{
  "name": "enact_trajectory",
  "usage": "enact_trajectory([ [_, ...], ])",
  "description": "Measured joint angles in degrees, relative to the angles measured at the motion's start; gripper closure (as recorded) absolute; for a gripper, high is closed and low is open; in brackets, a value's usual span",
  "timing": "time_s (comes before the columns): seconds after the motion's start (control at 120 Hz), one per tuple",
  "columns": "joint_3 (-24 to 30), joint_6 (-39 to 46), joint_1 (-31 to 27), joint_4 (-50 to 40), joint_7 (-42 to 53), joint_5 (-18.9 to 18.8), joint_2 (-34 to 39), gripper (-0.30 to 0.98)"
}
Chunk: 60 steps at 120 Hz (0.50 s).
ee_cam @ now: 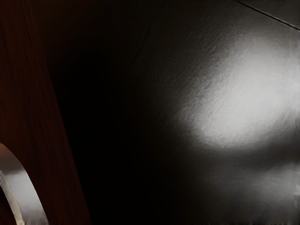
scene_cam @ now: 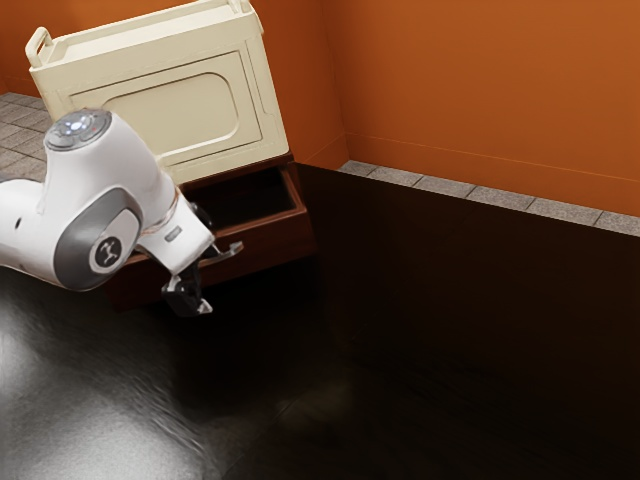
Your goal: Pull the drawer handle with one arm to open the drawer
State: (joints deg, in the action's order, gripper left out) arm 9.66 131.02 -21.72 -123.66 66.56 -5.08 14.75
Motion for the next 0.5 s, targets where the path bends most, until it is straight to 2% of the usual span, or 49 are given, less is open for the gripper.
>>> enact_trajectory([
  [0.25,1.51,0.55,0.01,-3.49,-2.13,0.05,2.81,0.00],
  [0.5,2.91,1.12,-0.10,-5.36,-4.48,0.25,4.88,0.05],
])
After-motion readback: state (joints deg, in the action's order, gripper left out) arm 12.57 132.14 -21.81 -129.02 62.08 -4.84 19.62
